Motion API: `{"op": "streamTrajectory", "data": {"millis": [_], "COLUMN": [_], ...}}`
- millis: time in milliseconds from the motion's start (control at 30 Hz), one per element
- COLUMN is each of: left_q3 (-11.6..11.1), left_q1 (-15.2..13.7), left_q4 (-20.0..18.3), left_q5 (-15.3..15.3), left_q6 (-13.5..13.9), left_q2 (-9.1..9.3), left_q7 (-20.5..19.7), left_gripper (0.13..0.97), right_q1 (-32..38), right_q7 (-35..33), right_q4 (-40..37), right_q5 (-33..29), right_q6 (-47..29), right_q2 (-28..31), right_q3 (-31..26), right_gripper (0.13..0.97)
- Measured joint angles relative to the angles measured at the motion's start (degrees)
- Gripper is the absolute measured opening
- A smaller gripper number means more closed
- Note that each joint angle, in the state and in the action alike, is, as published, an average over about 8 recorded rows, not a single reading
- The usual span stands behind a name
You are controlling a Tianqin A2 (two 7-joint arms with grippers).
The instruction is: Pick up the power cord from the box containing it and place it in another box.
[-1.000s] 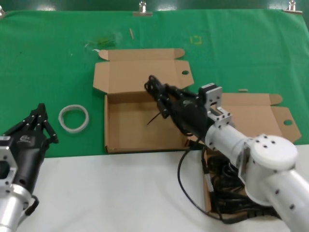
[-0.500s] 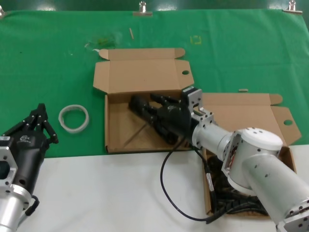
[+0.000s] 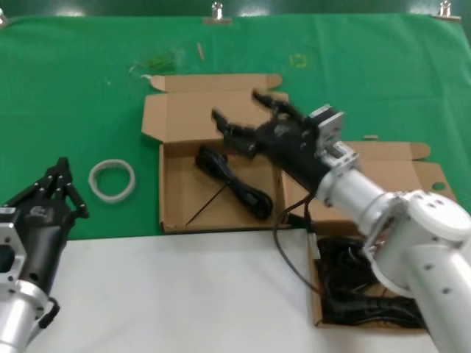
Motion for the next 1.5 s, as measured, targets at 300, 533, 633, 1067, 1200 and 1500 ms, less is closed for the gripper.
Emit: {"op": "streamTrajectory", "data": {"millis": [300,533,633,1067,1200,1500], "left_q3": [0.00,0.00,0.00,0.00,0.00,0.00], "left_q1": [0.00,0.00,0.00,0.00,0.00,0.00], "left_q4": [0.00,0.00,0.00,0.00,0.00,0.00], "left_q5": [0.00,0.00,0.00,0.00,0.00,0.00], "left_q6": [0.00,0.00,0.00,0.00,0.00,0.00], "left_q2": [0.00,0.00,0.00,0.00,0.00,0.00], "left_q7": [0.00,0.00,0.00,0.00,0.00,0.00], "left_gripper": [0.140,0.146,0.149,0.283,0.351,0.475], "right_q1": [-10.76,-13.59,-14.32,-18.68,-20.07,-23.21], "right_q7": [-1.92,-1.40,-0.62,3.28,4.51,7.31], "right_q4": [21.35,25.38,25.97,29.92,31.20,34.05], "right_q5": [5.95,6.35,5.66,2.29,1.22,-1.19], "right_q6": [-9.08,-8.90,-7.49,-0.38,1.87,6.99], "right_q2": [3.15,3.84,4.11,5.64,6.12,7.22], "right_q3": [8.17,9.63,9.55,9.48,9.46,9.42], "right_gripper": [0.639,0.781,0.827,0.954,0.963,0.966]}}
